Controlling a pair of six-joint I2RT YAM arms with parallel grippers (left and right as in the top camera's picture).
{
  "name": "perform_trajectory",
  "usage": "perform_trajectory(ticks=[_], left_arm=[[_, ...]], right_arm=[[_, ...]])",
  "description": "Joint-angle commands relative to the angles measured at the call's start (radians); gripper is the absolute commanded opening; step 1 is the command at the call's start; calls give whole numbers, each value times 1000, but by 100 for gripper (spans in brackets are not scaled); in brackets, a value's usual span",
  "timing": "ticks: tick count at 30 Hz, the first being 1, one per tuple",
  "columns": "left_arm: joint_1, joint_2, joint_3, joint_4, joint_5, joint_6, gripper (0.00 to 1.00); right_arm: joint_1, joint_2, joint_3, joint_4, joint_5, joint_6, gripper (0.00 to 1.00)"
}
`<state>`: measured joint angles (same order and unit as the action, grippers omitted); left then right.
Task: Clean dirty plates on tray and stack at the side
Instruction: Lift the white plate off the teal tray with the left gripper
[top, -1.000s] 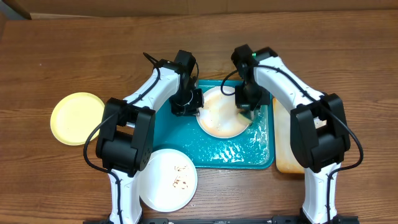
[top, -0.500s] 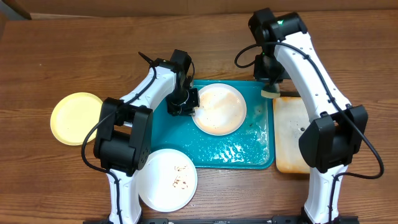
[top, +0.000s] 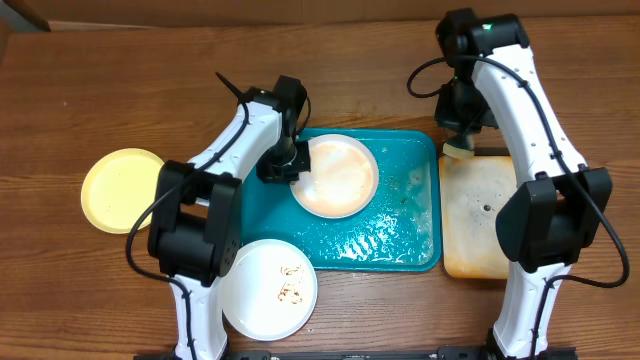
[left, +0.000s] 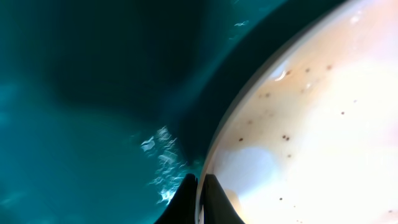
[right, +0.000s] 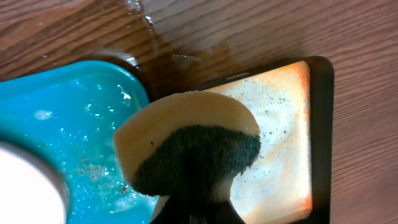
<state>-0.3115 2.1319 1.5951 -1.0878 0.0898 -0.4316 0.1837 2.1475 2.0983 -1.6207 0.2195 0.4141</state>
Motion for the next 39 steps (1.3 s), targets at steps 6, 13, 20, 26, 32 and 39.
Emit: perform_trajectory(ticks=[6,13,20,26,32,39], left_arm=[[-33,-248,143,-164,-277,-30,4],[-177,-403,175,-293,-494,-74,4],[-304,-425,175,-489,-766,-234,4],[-317,-424,175,-501,-891,-314,4],[-318,-419,175,-467,-1124,-315,4],[-319,-417,175,-416,-1286,-161,4]], right_arm=[[-96,-25,-18,13,-48,5,4],[-140,-25,-175,93,-107,-9,4],[-140,-25,-416,237,-166,-22,4],[-140,-25,-510,301,-208,-25,4],[-140,-25,-513,308,-222,-29,4],[-140,-25,-513,308,-222,-29,4]])
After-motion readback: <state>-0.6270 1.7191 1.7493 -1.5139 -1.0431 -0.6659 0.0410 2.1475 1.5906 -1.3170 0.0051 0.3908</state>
